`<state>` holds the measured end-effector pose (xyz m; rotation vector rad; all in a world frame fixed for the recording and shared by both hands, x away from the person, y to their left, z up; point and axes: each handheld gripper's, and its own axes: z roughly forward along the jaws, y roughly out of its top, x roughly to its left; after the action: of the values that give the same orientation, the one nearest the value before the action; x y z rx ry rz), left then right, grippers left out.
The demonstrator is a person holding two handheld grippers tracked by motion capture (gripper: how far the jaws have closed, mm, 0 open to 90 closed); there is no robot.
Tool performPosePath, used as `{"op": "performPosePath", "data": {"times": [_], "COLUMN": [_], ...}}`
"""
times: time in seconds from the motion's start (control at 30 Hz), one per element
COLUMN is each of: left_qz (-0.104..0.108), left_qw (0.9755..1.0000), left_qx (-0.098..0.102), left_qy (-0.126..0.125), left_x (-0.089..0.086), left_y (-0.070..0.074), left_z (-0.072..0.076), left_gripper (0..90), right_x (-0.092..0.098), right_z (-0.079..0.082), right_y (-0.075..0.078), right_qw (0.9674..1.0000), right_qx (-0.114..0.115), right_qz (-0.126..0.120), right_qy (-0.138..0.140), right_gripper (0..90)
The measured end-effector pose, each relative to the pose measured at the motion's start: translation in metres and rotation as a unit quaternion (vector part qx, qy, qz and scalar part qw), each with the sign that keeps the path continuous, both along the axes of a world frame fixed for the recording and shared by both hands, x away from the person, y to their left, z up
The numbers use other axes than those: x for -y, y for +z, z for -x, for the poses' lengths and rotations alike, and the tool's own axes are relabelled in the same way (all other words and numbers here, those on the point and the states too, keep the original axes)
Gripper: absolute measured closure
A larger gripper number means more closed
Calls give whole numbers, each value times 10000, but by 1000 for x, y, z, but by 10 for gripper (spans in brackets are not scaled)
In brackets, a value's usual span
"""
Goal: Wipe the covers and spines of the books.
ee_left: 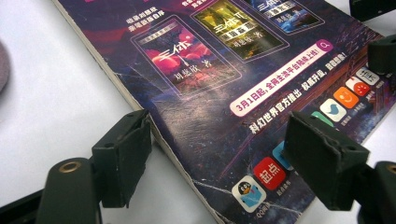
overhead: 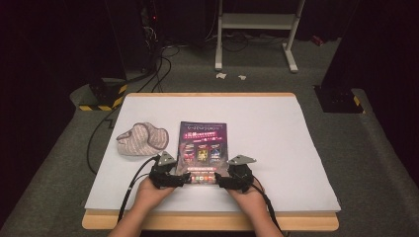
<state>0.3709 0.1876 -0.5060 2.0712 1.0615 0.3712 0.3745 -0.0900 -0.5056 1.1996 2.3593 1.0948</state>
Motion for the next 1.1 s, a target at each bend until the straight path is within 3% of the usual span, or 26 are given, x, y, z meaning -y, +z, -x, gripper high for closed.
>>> {"op": "performPosePath", "data": {"times": [0.43, 0.93, 1.1], "left_qz": [-10, -39, -48], "left_qw": [9999, 9999, 9999], "left_qx": [-44, -5, -1], "left_qy": [-156, -117, -100], "left_x": [6, 8, 9], "left_y": [1, 0, 1], "left_z": [3, 4, 5], "left_gripper": [246, 248, 248], "right_x": [2, 2, 6], "right_z": [0, 0, -2], "right_y": [0, 0, 0], "right_qw": [9998, 9992, 9986], "right_qx": [-78, -147, -246], "right_qz": [-39, -86, -282], "right_qy": [-152, -366, -362], "right_gripper": [264, 305, 305]}}
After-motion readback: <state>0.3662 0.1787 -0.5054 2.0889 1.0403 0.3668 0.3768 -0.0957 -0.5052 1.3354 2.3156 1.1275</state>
